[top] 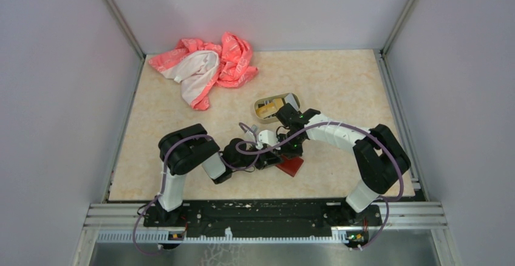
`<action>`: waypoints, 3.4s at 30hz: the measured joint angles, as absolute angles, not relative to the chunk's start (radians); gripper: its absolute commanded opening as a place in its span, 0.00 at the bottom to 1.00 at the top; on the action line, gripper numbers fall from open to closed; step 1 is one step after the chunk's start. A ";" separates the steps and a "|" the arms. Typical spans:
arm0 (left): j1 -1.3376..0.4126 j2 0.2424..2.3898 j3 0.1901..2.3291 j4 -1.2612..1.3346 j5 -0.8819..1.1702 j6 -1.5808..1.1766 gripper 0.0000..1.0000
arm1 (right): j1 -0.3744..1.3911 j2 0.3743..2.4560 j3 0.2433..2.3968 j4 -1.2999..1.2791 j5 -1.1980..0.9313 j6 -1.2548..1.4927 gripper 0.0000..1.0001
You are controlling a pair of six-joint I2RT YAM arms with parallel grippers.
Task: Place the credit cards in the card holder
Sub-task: Close the card holder at the center of the board, then reset both arms
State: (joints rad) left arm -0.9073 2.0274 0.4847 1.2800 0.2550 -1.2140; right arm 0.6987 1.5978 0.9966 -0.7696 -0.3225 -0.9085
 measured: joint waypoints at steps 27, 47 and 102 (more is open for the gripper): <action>-0.907 2.028 0.485 1.280 0.271 -1.217 0.00 | 0.708 1.587 0.989 -0.797 -0.334 -0.913 0.00; -0.884 2.028 0.452 1.327 0.279 -1.219 0.00 | 0.814 1.594 0.966 -0.796 -0.237 -0.925 0.00; -0.783 0.604 0.627 0.049 0.027 -0.389 0.99 | 0.120 0.838 1.218 -0.567 -0.336 -0.001 0.98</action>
